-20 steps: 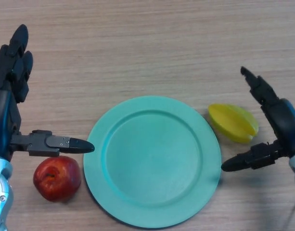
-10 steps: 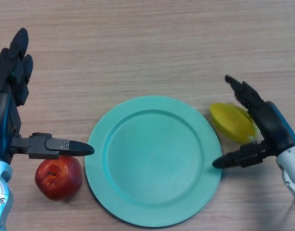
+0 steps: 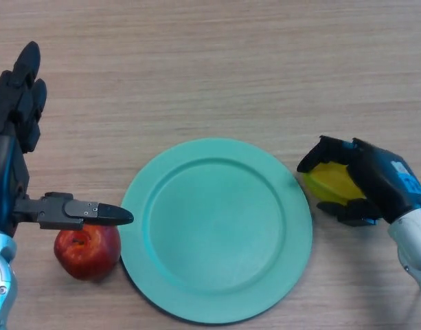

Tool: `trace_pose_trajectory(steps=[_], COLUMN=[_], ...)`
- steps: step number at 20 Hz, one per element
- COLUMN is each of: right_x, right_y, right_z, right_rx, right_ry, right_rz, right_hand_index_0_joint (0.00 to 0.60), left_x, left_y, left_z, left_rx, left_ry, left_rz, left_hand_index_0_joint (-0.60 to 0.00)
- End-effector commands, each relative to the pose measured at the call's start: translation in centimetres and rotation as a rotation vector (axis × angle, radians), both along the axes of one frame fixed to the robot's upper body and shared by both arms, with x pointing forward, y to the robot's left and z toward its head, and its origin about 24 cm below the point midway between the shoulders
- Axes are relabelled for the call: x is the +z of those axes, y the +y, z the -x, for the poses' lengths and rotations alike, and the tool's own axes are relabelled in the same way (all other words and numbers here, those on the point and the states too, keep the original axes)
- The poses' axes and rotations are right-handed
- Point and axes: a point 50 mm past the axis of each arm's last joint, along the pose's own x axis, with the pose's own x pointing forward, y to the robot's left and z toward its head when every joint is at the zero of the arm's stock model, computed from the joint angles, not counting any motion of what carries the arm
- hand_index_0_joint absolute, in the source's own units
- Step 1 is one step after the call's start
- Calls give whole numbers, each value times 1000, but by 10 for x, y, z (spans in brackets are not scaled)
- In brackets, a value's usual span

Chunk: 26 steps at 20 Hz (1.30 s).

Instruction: Pick up the yellow starfruit and place it on the plate

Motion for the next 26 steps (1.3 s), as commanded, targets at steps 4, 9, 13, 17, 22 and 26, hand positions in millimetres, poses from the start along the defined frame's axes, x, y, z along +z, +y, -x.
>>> trace_pose_trajectory(steps=[4, 9, 13, 17, 22, 26], right_x=[65, 76, 65, 57, 35, 37], right_y=[-7, 38, 74, 88, 98, 95], right_z=[1, 21, 37, 41, 41, 40], right_rx=[0, 138, 218, 246, 219, 209], right_ry=[-277, -207, -50, -25, 34, 26], right_rz=[-46, -296, -508, -524, -451, -458], right_hand_index_0_joint=[600, 600, 600, 600, 600, 152], left_x=[38, 39, 36, 36, 37, 37], left_y=[6, 6, 6, 6, 6, 5], left_z=[13, 13, 11, 10, 9, 9], left_rx=[9, 8, 14, 14, 16, 18], left_ry=[-246, -253, -245, -240, -245, -254], left_rz=[-63, -47, -65, -66, -84, -90], left_hand_index_0_joint=[0, 0, 0, -299, -600, -600])
